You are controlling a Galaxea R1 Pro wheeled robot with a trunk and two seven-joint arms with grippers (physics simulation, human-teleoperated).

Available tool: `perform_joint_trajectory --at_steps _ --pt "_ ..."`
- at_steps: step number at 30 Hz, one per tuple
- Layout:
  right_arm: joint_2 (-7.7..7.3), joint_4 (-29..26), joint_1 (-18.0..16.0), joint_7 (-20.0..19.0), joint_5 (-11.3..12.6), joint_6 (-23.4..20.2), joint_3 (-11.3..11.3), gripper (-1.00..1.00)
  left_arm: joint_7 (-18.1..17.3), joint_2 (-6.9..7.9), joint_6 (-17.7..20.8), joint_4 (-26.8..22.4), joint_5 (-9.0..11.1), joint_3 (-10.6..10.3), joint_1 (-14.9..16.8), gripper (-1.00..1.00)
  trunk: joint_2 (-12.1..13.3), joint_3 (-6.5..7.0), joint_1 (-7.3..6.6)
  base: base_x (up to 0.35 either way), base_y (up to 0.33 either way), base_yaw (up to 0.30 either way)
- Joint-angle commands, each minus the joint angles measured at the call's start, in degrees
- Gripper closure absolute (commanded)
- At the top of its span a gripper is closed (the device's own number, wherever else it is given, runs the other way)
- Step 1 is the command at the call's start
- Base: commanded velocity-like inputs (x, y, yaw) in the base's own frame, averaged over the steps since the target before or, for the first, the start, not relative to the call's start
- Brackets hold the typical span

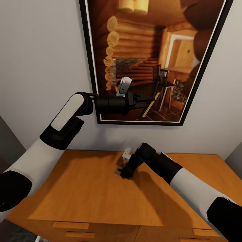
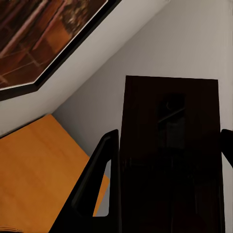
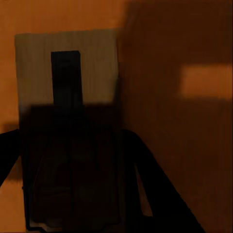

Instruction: Take the four mousetraps from the cabinet in the bathroom and place them on the bathroom floor. Make sure all four end up on the same floor surface, and ensure that at least two of them are either under or directly next to the same bathroom sink.

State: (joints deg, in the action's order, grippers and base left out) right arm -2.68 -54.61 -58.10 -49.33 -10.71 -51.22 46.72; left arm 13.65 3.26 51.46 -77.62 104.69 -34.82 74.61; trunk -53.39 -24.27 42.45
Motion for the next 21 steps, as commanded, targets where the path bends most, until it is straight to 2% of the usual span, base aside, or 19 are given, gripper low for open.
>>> perform_joint_trajectory --at_steps 1,8,21 --pt "-0.02 -1.4 0.8 -0.8 1.5 -1.1 -0.3 1.0 0.1 -0.01 0.0 0.0 -0.1 0.0 0.0 1.0 0.0 -0.02 0.01 0.0 0.0 0.0" --pt "-0.2 -9.2 0.8 -1.7 1.7 -5.2 -3.9 1.0 0.1 -0.01 0.0 -0.1 -0.1 0.1 0.0 1.0 0.0 -0.02 0.01 0.0 0.0 0.0" --pt "-0.14 -10.6 0.6 -1.7 1.7 -5.7 -4.4 1.0 -0.2 0.03 0.0 -0.1 0.0 0.2 0.0 1.0 0.0 -0.02 0.01 0.0 0.0 0.0"
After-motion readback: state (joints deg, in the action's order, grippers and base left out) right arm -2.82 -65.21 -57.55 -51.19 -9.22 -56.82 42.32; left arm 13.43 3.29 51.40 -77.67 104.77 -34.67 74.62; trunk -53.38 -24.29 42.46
